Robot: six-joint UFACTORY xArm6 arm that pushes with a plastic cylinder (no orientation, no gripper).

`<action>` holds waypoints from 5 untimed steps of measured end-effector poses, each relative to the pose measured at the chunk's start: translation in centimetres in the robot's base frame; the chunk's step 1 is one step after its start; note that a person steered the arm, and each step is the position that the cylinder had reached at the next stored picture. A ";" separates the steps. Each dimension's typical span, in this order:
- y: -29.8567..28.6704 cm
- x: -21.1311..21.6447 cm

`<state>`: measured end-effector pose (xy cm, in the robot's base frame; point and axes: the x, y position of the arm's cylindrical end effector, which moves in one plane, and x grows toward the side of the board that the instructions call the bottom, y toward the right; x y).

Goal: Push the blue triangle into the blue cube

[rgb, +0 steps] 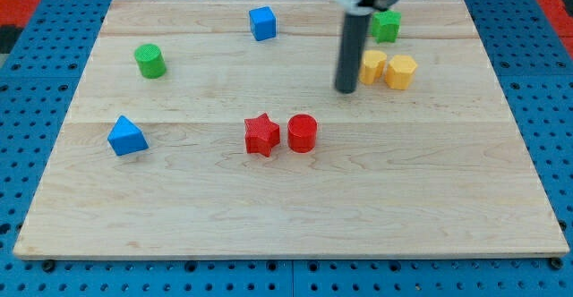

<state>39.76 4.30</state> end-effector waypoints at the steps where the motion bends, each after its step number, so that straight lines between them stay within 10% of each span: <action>1: -7.9 1.2; 5: -20.4 13.9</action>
<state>53.67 -16.09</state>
